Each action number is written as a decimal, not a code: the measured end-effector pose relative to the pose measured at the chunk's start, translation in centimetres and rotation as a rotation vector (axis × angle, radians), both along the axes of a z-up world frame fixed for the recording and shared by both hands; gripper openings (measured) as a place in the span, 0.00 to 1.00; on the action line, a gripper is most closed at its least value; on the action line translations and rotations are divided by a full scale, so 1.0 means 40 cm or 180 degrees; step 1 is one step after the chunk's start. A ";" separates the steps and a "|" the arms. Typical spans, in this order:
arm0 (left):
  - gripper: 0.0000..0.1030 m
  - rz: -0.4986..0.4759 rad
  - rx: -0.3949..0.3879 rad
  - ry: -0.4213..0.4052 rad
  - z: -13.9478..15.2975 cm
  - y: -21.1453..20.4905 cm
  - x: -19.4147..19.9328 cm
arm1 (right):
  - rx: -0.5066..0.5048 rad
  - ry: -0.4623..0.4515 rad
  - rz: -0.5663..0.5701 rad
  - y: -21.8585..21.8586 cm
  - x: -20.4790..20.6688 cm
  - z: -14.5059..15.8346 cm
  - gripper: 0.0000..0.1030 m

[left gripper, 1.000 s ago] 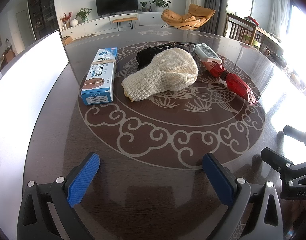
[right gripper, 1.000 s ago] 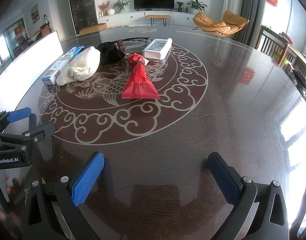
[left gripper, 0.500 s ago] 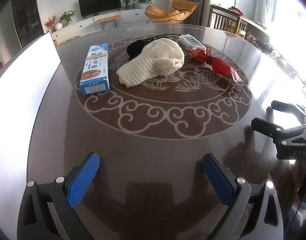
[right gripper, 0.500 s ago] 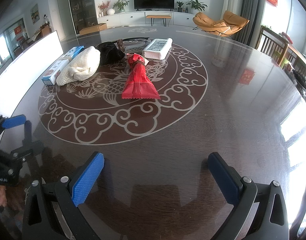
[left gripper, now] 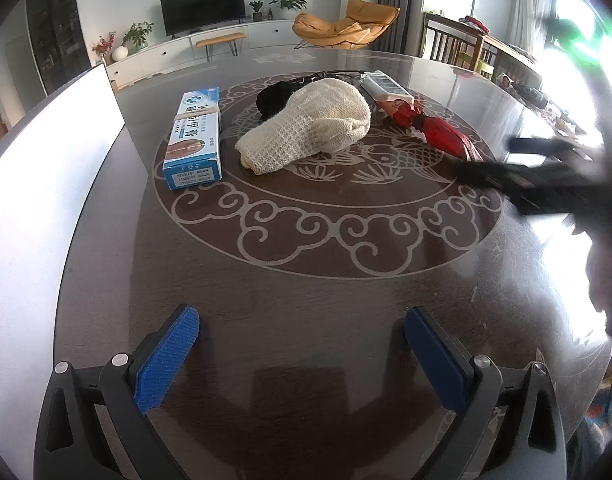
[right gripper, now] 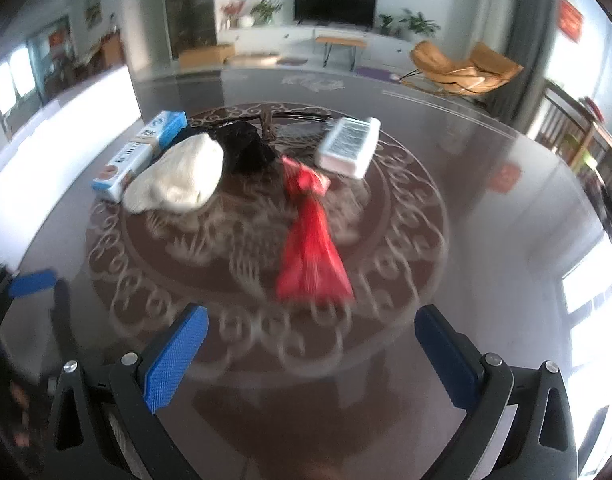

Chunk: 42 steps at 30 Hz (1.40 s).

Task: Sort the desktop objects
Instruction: 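Grasp the blue-white cream box with the left gripper while the right gripper grasps the red snack packet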

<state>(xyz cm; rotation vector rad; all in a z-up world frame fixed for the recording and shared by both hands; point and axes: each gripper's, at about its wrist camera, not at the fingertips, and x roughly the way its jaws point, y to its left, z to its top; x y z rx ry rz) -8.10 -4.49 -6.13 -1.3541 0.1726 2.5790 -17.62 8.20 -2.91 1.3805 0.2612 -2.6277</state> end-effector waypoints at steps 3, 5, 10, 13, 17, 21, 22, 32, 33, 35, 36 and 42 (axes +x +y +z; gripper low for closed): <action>1.00 0.0001 0.0001 0.0001 0.000 0.000 0.000 | -0.0044 -0.0153 -0.0101 0.002 -0.082 -0.030 0.76; 1.00 0.0000 0.0000 0.0001 0.000 0.000 0.000 | -0.0258 -0.0126 -0.0188 0.022 -0.102 -0.032 0.59; 1.00 0.0001 0.0000 0.0000 0.000 -0.001 0.000 | -0.0478 0.0003 -0.0228 0.050 -0.054 -0.029 0.26; 1.00 0.0021 -0.0013 -0.0006 0.001 -0.004 -0.003 | -0.0367 0.0175 -0.0113 0.048 0.046 -0.040 0.26; 1.00 0.0173 0.0259 -0.0043 0.031 -0.055 -0.042 | -0.0371 0.0225 -0.0033 0.054 0.117 -0.036 0.26; 1.00 0.0559 0.0631 -0.0047 0.094 -0.143 -0.177 | -0.0369 0.0222 -0.0033 0.056 0.125 -0.034 0.25; 1.00 0.0589 0.0634 -0.0084 0.097 -0.150 -0.209 | -0.0321 0.0229 -0.0029 0.053 0.125 -0.036 0.26; 1.00 0.0801 0.0123 -0.0402 0.011 -0.154 -0.475 | -0.0224 0.0245 -0.0021 0.045 0.115 -0.031 0.26; 1.00 0.0772 -0.0001 -0.0318 0.008 -0.145 -0.479 | -0.0228 0.0244 -0.0022 0.045 0.115 -0.031 0.26; 1.00 0.0666 -0.0044 -0.0259 0.007 -0.131 -0.484 | -0.0223 0.0245 -0.0020 0.043 0.114 -0.031 0.26; 1.00 0.0608 -0.0051 -0.0230 0.005 -0.123 -0.483 | -0.0217 0.0246 -0.0020 0.042 0.115 -0.030 0.26; 0.62 0.0550 -0.0036 -0.0001 0.019 -0.112 -0.467 | -0.0214 0.0247 -0.0023 0.043 0.115 -0.030 0.26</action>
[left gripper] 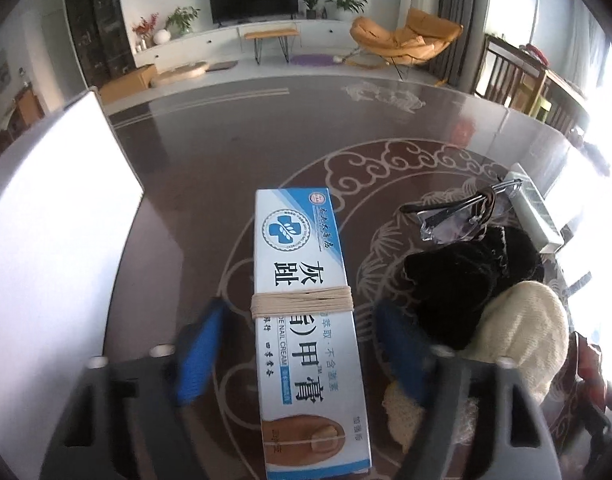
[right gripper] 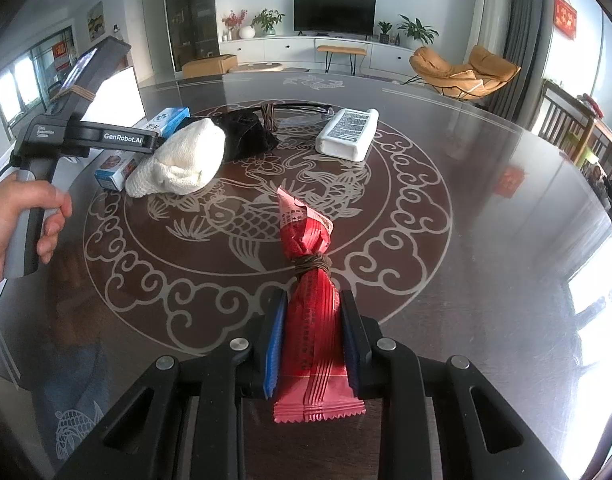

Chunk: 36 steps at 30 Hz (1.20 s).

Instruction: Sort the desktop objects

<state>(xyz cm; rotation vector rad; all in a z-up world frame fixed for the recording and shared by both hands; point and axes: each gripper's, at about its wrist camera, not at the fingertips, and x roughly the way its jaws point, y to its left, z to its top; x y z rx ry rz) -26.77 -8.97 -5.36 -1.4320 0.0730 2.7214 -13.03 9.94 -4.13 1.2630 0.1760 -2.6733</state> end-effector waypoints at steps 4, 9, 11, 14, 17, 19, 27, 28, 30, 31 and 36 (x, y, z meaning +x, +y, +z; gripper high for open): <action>0.55 0.0005 0.0002 -0.0019 0.003 0.003 0.044 | 0.0057 0.0017 -0.0001 -0.004 0.003 0.001 0.26; 0.54 0.0002 0.0025 0.0037 -0.004 -0.003 0.192 | 0.0102 0.0084 0.0111 -0.018 0.014 0.008 0.26; 0.54 -0.0010 0.0037 0.0068 -0.005 -0.007 0.257 | 0.0082 0.0164 0.0171 -0.022 0.027 0.016 0.26; 0.54 -0.0062 0.0057 0.0087 -0.003 -0.005 0.363 | -0.0138 0.0027 0.0227 -0.014 0.060 0.008 0.26; 0.54 -0.0092 0.0094 0.0112 -0.003 -0.011 0.442 | -0.0207 -0.0028 0.0273 -0.003 0.099 0.004 0.26; 0.59 -0.0102 0.0121 0.0123 -0.003 -0.013 0.478 | -0.0235 -0.0045 0.0288 0.012 0.123 0.002 0.28; 1.00 -0.0145 0.0226 -0.0033 -0.011 -0.047 0.472 | -0.0566 -0.0280 0.0284 0.099 0.145 0.007 0.75; 1.00 -0.0146 0.0227 -0.0028 -0.010 -0.051 0.474 | -0.0609 -0.0326 0.0264 0.107 0.136 0.011 0.75; 1.00 -0.0146 0.0230 -0.0025 -0.012 -0.053 0.477 | -0.0676 -0.0392 0.0218 0.115 0.108 0.024 0.75; 1.00 -0.0135 0.0237 -0.0032 -0.013 -0.056 0.475 | -0.0689 -0.0413 0.0219 0.111 0.094 0.031 0.75; 1.00 -0.0115 0.0431 -0.0069 -0.003 -0.081 0.465 | -0.0585 -0.0726 0.0402 0.046 0.024 0.056 0.75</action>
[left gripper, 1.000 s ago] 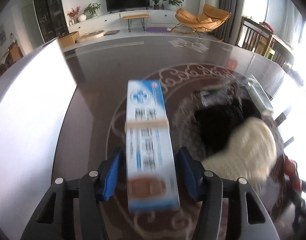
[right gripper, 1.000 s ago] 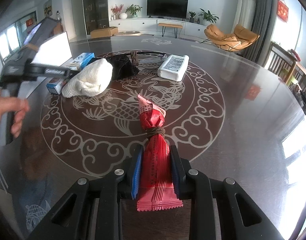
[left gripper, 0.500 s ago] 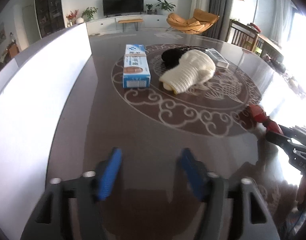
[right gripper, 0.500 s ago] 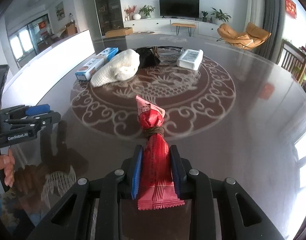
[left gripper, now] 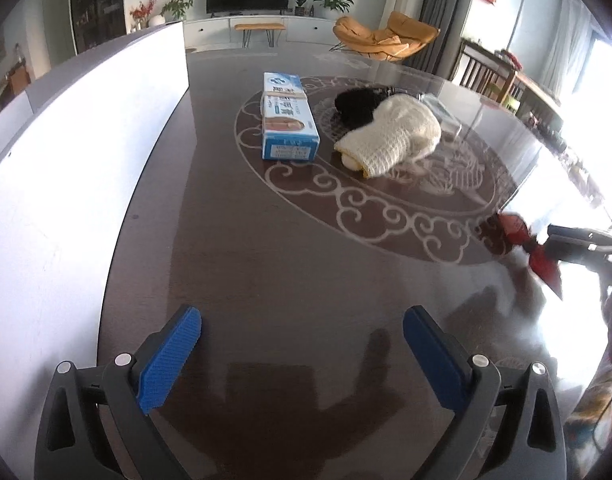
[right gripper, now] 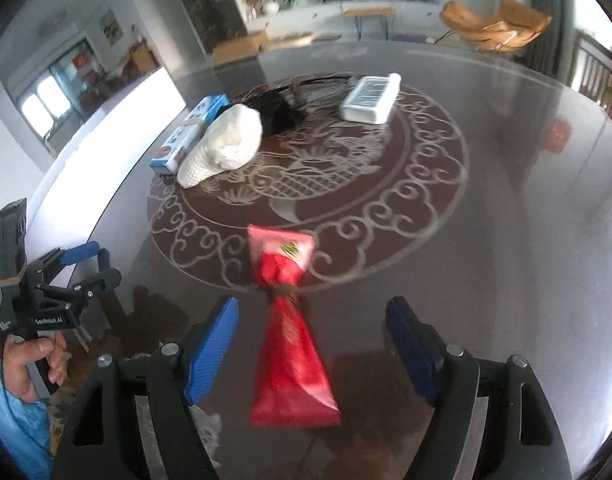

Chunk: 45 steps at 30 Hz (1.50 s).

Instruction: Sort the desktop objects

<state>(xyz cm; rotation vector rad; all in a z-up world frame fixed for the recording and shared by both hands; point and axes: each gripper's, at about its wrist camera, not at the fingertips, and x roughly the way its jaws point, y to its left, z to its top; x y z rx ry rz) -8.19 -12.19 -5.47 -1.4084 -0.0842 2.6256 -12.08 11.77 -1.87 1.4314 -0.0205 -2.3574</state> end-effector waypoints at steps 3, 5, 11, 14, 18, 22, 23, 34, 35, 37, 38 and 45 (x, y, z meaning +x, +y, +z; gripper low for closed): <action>1.00 0.0141 0.0167 0.0029 0.021 -0.021 -0.050 | 0.0144 -0.0151 0.0140 -0.046 -0.005 -0.027 0.75; 1.00 0.0241 0.0317 0.0119 0.048 -0.032 -0.113 | 0.0273 -0.0094 0.0176 -0.070 0.004 -0.044 0.72; 1.00 0.0391 0.0206 -0.0035 0.070 -0.026 -0.358 | 0.0678 0.0213 0.0267 -0.112 0.035 -0.050 0.23; 1.00 0.0399 -0.0034 -0.0189 0.042 -0.010 -0.451 | 0.0682 0.0233 0.0295 -0.110 0.042 -0.050 0.21; 1.00 0.0383 -0.0154 -0.0350 -0.004 0.012 -0.503 | 0.0594 0.0197 0.0270 -0.098 0.043 -0.048 0.20; 1.00 0.0225 -0.0426 -0.0249 -0.023 0.050 -0.512 | 0.0555 0.0085 0.0340 -0.090 0.034 -0.042 0.20; 1.00 0.0228 -0.0418 -0.0205 -0.024 0.051 -0.510 | 0.0550 0.0039 0.0366 -0.090 0.028 -0.041 0.21; 0.42 0.0174 -0.0407 -0.0169 0.003 0.064 -0.472 | 0.0507 -0.0120 0.0443 -0.112 -0.004 -0.015 0.20; 0.42 0.0185 -0.0379 -0.0111 0.012 0.060 -0.450 | 0.0438 -0.0119 0.0408 -0.104 0.001 0.000 0.20; 0.42 0.0238 -0.0189 0.0006 0.041 0.038 -0.388 | 0.0324 -0.0113 0.0350 -0.091 0.006 0.031 0.20; 0.42 0.0256 -0.0092 0.0058 0.060 0.026 -0.357 | 0.0268 -0.0103 0.0329 -0.089 0.008 0.050 0.20; 0.42 0.0306 0.0363 0.0557 0.281 -0.131 -0.089 | 0.0002 0.0070 0.0533 -0.214 -0.002 0.192 0.20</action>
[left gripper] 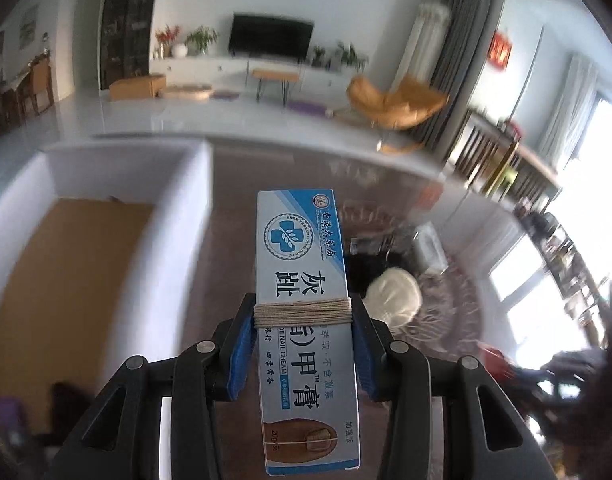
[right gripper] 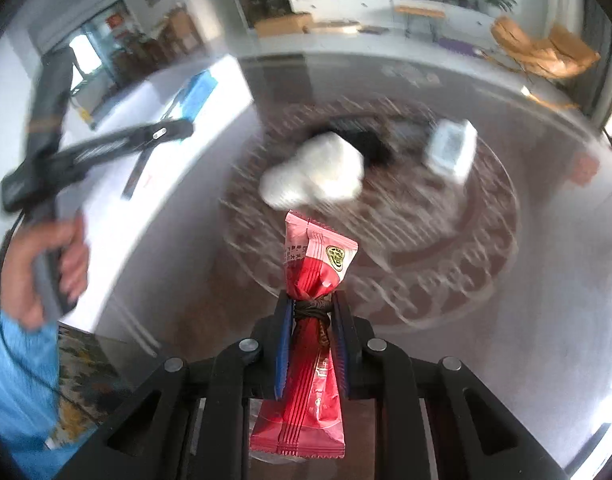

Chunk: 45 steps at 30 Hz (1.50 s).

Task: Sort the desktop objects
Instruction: 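Carry both held items over the white bin and open both grippers, then bring both empty grippers back over the table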

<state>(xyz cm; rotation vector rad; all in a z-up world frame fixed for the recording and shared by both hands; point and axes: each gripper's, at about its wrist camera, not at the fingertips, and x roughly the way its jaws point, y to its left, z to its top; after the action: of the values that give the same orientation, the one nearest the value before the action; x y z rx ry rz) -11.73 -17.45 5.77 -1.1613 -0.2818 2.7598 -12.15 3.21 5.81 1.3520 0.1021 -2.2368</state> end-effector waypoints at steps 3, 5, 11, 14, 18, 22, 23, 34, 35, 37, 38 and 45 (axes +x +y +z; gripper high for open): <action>0.42 0.0164 -0.0039 0.0096 0.074 -0.132 0.067 | -0.0202 0.0083 0.0261 -0.138 -0.004 0.063 0.20; 0.42 0.0348 -0.0121 0.0075 0.095 -0.237 0.100 | -0.0346 0.0138 0.0466 -0.251 -0.005 0.099 0.19; 0.42 0.0932 -0.0395 -0.0292 0.028 -0.504 0.169 | -0.0636 0.0282 0.1090 -0.591 0.047 0.156 0.19; 0.42 0.1065 -0.0329 -0.0604 -0.048 -0.581 0.179 | -0.0573 0.0247 0.1227 -0.727 0.055 0.122 0.20; 0.60 0.1186 -0.0404 -0.1040 -0.144 -0.602 0.155 | -0.0545 0.0062 0.1190 -0.815 0.035 0.050 0.33; 0.79 0.1197 -0.0595 -0.0879 -0.141 -0.547 0.140 | -0.0697 0.0004 0.1007 -0.792 0.029 0.011 0.60; 0.84 0.1206 -0.0628 -0.0797 -0.133 -0.537 0.144 | -0.0742 0.0044 0.0977 -0.770 0.030 0.012 0.63; 0.87 0.0537 -0.0454 -0.0022 -0.025 -0.251 0.212 | -0.0274 0.0618 -0.0211 -0.255 -0.008 -0.120 0.95; 0.87 0.0386 -0.0421 0.0026 -0.016 -0.201 0.220 | -0.0132 0.0585 -0.0322 -0.199 -0.011 -0.150 0.95; 0.91 0.0106 -0.0368 0.0094 -0.005 -0.103 0.228 | 0.0109 0.0517 -0.0585 -0.082 -0.019 -0.206 0.95; 0.94 -0.0068 -0.0332 0.0105 -0.011 -0.044 0.228 | 0.0185 0.0502 -0.0715 -0.022 -0.016 -0.227 0.95; 1.00 -0.0653 -0.0366 -0.0224 -0.209 0.256 0.143 | 0.0508 0.0470 -0.1311 0.263 0.011 -0.278 0.95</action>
<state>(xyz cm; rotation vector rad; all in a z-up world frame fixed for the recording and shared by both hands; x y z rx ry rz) -6.02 -7.19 -2.60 -1.2400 -0.0093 2.5894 -11.72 13.72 -5.30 1.3876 0.0586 -2.7234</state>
